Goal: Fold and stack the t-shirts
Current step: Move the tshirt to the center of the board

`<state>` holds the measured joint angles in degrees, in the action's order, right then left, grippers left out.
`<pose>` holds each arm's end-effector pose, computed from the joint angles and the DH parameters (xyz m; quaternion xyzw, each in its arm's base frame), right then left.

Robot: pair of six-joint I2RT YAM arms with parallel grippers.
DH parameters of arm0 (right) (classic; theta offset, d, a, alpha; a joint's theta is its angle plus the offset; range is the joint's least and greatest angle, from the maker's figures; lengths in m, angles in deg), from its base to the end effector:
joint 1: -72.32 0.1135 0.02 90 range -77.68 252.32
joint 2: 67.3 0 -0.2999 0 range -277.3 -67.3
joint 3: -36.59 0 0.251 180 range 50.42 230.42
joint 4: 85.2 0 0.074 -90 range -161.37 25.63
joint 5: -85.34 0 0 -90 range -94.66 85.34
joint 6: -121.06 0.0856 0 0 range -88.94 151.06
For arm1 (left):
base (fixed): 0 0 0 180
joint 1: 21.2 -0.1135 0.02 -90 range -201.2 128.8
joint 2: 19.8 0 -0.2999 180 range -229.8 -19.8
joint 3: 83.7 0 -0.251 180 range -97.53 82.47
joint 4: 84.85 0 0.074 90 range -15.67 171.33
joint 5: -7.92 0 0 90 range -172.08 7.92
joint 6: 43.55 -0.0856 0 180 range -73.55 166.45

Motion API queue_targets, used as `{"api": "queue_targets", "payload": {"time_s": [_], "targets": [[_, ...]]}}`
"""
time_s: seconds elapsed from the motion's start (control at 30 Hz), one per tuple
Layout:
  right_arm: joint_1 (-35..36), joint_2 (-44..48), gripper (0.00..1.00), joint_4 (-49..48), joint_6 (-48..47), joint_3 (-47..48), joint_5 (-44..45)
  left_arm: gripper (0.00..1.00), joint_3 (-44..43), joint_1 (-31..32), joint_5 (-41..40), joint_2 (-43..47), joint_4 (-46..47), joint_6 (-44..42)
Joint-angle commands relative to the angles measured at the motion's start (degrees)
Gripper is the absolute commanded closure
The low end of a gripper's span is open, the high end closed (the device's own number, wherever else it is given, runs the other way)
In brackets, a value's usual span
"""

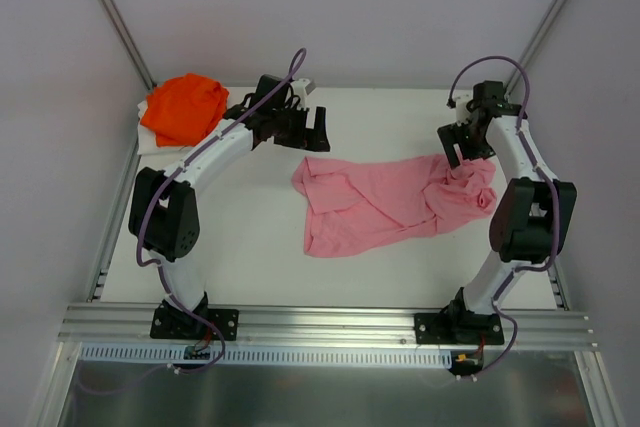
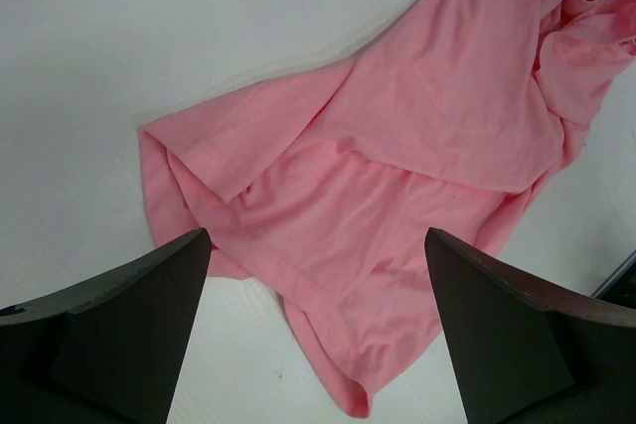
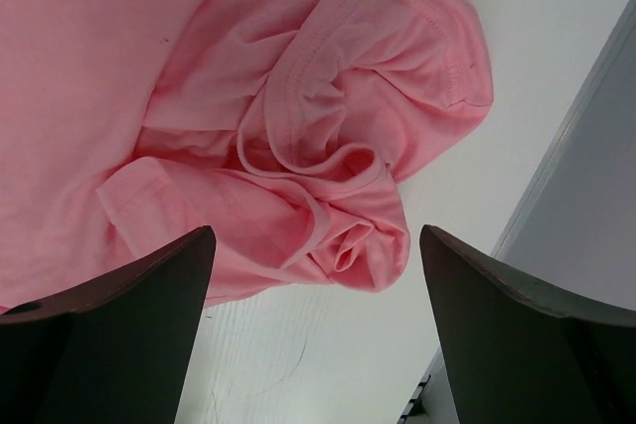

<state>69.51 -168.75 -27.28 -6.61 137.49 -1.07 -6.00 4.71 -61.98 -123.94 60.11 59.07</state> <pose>0.4131 -0.0256 0.2691 -0.2800 0.9203 -0.1222 0.2444 0.4078 -0.2308 0.3036 0.1794 0.8658 -0.2926 0.3641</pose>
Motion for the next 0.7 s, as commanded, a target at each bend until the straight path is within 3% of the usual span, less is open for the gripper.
{"api": "queue_targets", "payload": {"time_s": [0.0,0.37,0.67], "targets": [[-0.4,-1.9,0.11,2.3,0.8,1.1,-0.3,0.08,-1.8,0.3,0.3,1.5,-0.6,-0.1],[-1.2,-9.2,0.14,4.2,0.7,1.4,0.6,0.07,-6.3,0.4,0.4,0.4,-3.7,-1.0],[-3.5,-6.0,0.15,5.1,1.1,-3.8,1.6,0.07,-6.6,0.4,0.0,0.8,-4.0,-1.1]]}}
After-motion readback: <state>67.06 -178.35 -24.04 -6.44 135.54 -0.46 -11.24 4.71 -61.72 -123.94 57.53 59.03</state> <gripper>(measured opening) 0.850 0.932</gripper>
